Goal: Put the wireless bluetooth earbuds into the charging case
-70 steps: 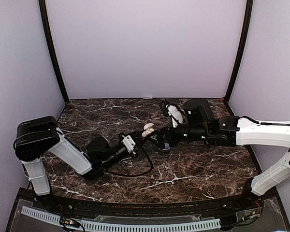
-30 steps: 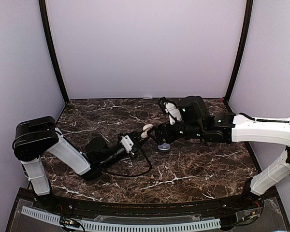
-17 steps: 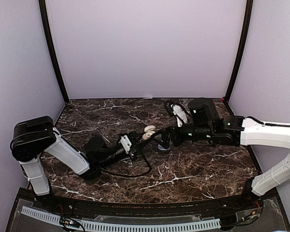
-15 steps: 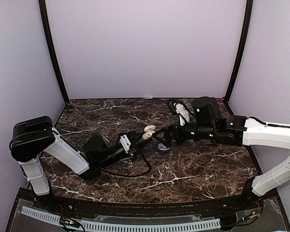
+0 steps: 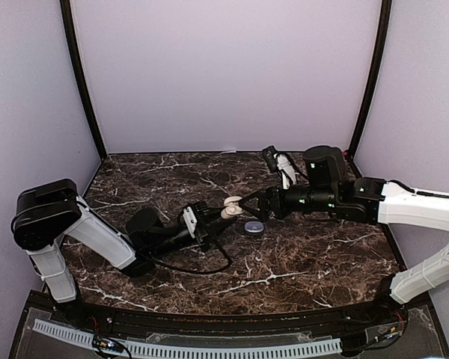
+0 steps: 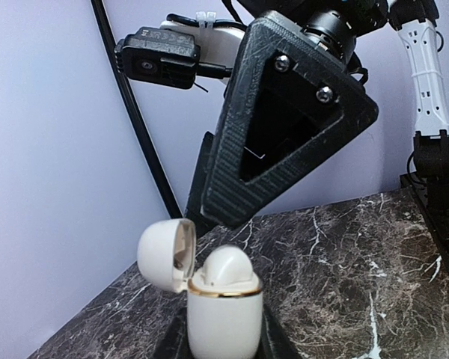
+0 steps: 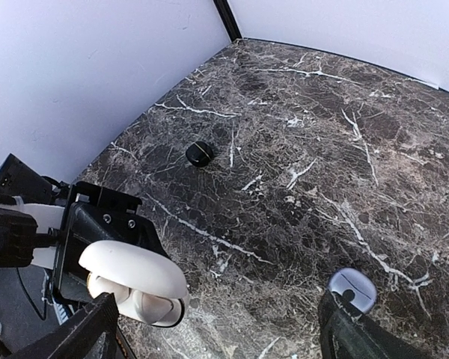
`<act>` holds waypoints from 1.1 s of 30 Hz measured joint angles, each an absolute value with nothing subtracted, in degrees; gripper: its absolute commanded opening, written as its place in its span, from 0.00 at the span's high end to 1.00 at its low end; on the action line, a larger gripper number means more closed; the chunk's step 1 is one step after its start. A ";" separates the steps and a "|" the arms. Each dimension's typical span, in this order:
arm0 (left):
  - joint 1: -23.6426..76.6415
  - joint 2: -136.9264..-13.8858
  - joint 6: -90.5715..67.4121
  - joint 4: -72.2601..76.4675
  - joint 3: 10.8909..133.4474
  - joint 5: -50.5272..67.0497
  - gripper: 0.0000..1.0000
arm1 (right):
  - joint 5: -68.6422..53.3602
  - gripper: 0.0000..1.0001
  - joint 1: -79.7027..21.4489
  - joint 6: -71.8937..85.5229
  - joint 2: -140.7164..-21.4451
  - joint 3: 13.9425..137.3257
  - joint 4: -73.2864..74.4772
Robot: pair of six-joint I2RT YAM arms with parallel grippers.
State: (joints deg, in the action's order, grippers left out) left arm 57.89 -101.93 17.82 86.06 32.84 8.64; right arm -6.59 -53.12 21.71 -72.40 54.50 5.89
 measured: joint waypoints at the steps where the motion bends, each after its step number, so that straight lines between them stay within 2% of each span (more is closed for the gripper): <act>1: 57.71 -101.86 17.32 86.08 32.84 9.21 1.00 | -6.57 0.15 -53.10 21.76 -72.40 54.50 5.69; 3: 57.30 -101.86 16.36 86.15 32.77 10.22 1.00 | -6.50 0.23 -52.97 21.85 -72.27 54.39 5.15; 8: 56.86 -101.86 14.68 86.46 32.40 12.47 1.00 | -7.44 0.50 -50.74 22.57 -70.50 53.54 2.17; 9: 56.77 -101.82 14.31 86.46 32.40 13.08 1.00 | -8.14 0.60 -49.91 22.65 -70.50 53.60 1.45; 11: 56.73 -101.49 13.69 86.41 32.40 14.44 1.00 | -11.70 0.97 -47.70 22.92 -72.05 54.87 0.89; 12: 56.73 -101.16 13.30 86.41 32.40 15.40 1.00 | -13.17 1.00 -46.89 22.79 -73.47 56.05 1.10; 16: 56.73 -99.90 12.32 86.11 32.40 18.26 1.00 | -19.44 1.00 -44.93 22.76 -82.54 63.07 2.87; 24: 56.73 -98.89 11.35 84.58 31.11 20.01 1.00 | -36.71 1.00 -44.45 21.58 -96.53 69.69 7.14; 28: 56.31 -98.45 10.98 83.05 30.35 19.59 1.00 | -44.95 1.00 -44.47 22.00 -96.33 67.44 5.80; 33: 55.46 -98.39 9.04 83.00 29.87 19.79 1.00 | -51.59 1.00 -44.25 23.49 -88.40 60.88 -1.15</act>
State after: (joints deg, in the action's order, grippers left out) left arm 55.46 -98.39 9.04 83.00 29.87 19.79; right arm -51.59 -44.25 23.49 -88.40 60.88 -1.15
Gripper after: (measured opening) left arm 0.269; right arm 0.006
